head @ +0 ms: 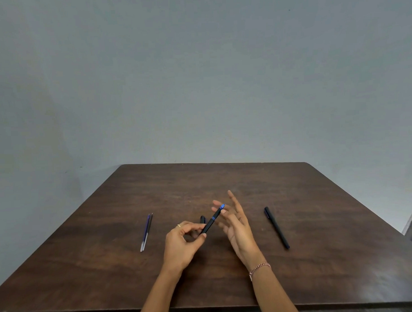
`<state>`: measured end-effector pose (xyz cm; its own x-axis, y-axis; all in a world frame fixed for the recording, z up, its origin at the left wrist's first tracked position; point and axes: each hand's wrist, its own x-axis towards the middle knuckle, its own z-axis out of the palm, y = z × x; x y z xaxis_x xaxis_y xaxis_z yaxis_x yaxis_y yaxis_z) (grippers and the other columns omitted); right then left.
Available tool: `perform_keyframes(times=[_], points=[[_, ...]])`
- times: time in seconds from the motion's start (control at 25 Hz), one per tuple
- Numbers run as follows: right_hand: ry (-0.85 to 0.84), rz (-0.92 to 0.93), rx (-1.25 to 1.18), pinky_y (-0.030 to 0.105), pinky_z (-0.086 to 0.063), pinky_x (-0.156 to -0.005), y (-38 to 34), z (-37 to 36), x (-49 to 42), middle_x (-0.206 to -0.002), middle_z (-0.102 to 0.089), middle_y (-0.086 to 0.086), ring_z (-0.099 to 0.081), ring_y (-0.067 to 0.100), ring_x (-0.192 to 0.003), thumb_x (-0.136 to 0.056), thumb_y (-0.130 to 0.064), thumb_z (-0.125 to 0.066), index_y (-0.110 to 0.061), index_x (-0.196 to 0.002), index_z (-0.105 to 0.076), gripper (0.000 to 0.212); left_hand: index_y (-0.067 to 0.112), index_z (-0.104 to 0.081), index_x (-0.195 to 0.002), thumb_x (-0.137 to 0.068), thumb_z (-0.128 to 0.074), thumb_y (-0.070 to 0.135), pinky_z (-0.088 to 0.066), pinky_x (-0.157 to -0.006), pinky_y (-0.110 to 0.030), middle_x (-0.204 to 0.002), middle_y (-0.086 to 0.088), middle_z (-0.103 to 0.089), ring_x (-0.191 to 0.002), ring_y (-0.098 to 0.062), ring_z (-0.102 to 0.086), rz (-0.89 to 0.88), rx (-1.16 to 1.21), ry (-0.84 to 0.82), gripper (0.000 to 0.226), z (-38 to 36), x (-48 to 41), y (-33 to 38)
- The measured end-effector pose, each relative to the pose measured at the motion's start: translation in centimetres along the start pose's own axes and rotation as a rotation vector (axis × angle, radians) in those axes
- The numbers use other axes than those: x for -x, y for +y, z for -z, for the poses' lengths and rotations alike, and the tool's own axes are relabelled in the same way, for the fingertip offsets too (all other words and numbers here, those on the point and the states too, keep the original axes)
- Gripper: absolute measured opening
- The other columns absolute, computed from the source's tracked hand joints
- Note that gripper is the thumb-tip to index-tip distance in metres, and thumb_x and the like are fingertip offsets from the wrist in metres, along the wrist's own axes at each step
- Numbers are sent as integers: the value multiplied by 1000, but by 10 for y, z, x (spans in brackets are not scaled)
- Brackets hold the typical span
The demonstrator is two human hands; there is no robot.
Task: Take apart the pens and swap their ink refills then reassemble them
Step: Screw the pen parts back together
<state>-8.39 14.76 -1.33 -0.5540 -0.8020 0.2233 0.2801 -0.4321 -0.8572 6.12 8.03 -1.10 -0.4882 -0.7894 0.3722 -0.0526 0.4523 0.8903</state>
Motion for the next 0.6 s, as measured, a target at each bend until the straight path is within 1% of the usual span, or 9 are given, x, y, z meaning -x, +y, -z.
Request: perform_keyframes(times=[0.04, 0.12, 0.24, 0.32, 0.4, 0.48, 0.6], points=[[-30, -22, -34, 33, -51, -90, 0, 0, 0, -124, -66, 6, -61, 19, -117, -91, -6, -54, -35, -137, -42, 56, 22, -75, -83, -70, -76, -3, -44, -66, -6, -77, 2, -68, -69, -1, -61, 4, 6, 0, 28, 0, 0, 0], [-75, -30, -44, 34, -49, -94, -1, 1, -1, -128, -63, 8, -59, 21, -120, -92, 0, -50, -34, -139, -41, 59, 21, -75, -84, -70, -76, -3, -44, -66, -6, -78, 1, -68, -69, -1, -61, 4, 17, 6, 28, 0, 0, 0], [-63, -18, -55, 29, -54, -84, -2, 1, 0, -118, -68, 14, -65, 26, -110, -93, 3, -49, -25, -133, -52, 49, 22, -74, -83, -70, -76, -4, -44, -66, -7, -76, 2, -67, -67, -1, -60, -6, 10, 3, 29, 0, 0, 2], [-31, -9, -54, 27, -56, -78, -3, 2, 1, -110, -70, 17, -68, 26, -102, -90, 1, -55, -17, -123, -61, 38, 22, -74, -83, -71, -76, -4, -45, -67, -7, -77, 1, -67, -68, -1, -60, -9, -3, -12, 29, 1, 1, 3], [-15, 11, -32, 27, -57, -76, -3, 1, 1, -105, -72, 18, -70, 26, -98, -84, -3, -62, -14, -114, -66, 32, 24, -73, -84, -72, -76, -2, -45, -68, -7, -78, 2, -67, -69, 1, -60, 0, -15, -33, 29, 2, 2, 4], [0, 26, -12, 26, -57, -73, -3, 1, 1, -100, -73, 17, -71, 25, -94, -76, -7, -70, -14, -108, -68, 32, 25, -72, -84, -72, -75, -1, -45, -69, -7, -79, 3, -67, -70, 1, -61, 9, -18, -53, 29, 3, 2, 5], [23, 28, 11, 26, -57, -71, -4, 1, 0, -95, -74, 15, -72, 23, -90, -70, -10, -75, -14, -107, -67, 38, 26, -73, -84, -73, -75, -1, -46, -70, -8, -78, 0, -67, -70, -1, -61, 9, -16, -72, 29, 3, 2, 4]])
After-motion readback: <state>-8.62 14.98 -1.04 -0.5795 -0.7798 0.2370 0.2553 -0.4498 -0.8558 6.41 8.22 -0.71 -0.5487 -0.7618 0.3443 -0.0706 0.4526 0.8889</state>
